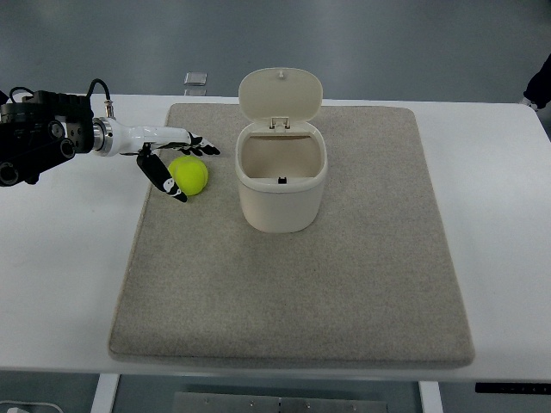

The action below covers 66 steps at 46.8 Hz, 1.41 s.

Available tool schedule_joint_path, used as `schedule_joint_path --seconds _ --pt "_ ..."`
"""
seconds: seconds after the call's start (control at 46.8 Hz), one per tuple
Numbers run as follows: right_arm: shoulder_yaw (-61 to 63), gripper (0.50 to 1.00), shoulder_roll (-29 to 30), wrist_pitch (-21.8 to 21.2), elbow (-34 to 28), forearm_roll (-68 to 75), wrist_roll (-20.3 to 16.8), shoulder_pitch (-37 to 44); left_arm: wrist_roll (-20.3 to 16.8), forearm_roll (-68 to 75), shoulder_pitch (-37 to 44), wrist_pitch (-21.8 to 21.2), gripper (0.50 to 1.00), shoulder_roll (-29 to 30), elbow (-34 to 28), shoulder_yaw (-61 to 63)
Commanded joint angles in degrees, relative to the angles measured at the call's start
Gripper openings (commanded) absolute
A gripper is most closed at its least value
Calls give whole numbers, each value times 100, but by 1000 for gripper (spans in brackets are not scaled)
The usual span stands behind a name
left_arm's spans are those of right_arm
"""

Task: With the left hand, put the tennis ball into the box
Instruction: 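Close the left hand fingers to grasp the yellow tennis ball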

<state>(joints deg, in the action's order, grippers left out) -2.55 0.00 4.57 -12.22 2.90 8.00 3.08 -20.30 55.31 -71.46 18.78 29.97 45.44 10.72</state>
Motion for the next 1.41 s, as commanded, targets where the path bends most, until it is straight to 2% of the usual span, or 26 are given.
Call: schedule_joint_path --seconds 0.0,0.235,0.491,0.705,0.812,0.962,1.047,1.303,1.389 --pt "0 938 0 0 0 0 0 0 0 181 1 -94 915 0 0 0" --pt "0 938 0 0 0 0 0 0 -9 199 1 -112 911 17 0 -9" --pt "0 938 0 0 0 0 0 0 -9 199 10 -121 827 0 35 -9" --pt "0 938 0 0 0 0 0 0 0 199 10 -121 814 17 123 0" --pt "0 938 0 0 0 0 0 0 0 199 10 -121 782 26 149 -9" --pt "0 938 0 0 0 0 0 0 0 199 10 -121 666 35 158 9" --pt "0 938 0 0 0 0 0 0 0 199 10 -121 630 35 158 9" --pt "0 938 0 0 0 0 0 0 70 190 -17 -156 651 35 140 -26" --pt "0 938 0 0 0 0 0 0 70 120 -25 -261 626 35 140 -61"
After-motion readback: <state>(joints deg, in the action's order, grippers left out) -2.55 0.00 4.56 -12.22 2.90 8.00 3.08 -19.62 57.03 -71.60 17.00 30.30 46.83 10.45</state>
